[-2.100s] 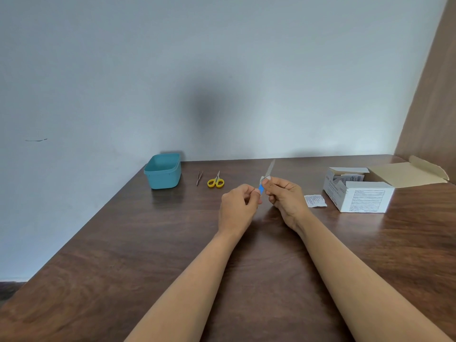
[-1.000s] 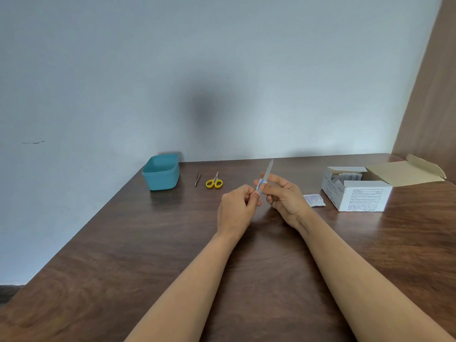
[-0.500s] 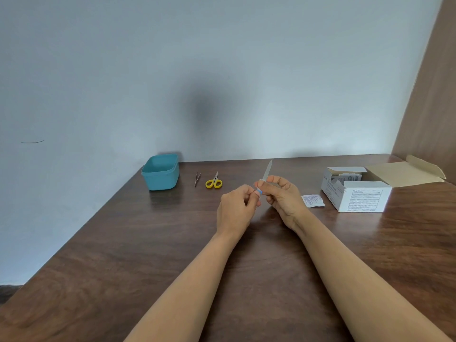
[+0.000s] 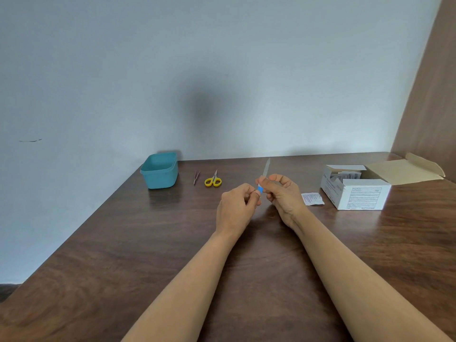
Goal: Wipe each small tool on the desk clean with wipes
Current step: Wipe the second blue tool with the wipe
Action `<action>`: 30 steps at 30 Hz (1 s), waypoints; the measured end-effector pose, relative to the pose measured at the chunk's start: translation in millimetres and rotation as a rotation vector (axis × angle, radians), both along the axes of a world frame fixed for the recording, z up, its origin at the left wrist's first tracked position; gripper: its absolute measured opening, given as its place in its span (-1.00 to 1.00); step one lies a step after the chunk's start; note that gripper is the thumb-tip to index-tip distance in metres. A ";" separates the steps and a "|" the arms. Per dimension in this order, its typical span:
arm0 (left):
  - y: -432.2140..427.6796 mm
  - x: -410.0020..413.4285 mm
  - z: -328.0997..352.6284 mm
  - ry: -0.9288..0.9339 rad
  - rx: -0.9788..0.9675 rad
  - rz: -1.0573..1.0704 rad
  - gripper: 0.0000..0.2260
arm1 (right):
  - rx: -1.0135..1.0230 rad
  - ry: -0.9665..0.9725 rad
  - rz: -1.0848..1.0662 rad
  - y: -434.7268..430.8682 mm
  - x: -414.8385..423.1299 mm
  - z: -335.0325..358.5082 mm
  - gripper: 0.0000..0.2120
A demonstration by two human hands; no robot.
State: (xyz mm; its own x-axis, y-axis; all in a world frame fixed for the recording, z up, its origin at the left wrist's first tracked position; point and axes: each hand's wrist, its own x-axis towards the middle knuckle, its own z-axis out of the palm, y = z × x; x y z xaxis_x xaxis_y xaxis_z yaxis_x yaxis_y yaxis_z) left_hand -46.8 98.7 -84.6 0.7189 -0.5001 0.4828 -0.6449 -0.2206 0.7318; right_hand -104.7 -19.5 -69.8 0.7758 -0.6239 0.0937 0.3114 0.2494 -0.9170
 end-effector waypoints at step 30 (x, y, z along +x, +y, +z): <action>-1.1 0.9 -0.2 0.016 -0.027 0.031 -0.84 | 0.005 -0.044 -0.042 0.2 1.7 0.8 -0.65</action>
State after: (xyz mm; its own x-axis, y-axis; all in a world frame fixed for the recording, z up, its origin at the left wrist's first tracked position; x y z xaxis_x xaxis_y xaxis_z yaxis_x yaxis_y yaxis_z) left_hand -45.9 97.7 -84.8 0.7416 -0.4645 0.4840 -0.6263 -0.2207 0.7477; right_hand -103.0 -19.3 -69.0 0.7445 -0.6561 0.1239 0.3612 0.2397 -0.9012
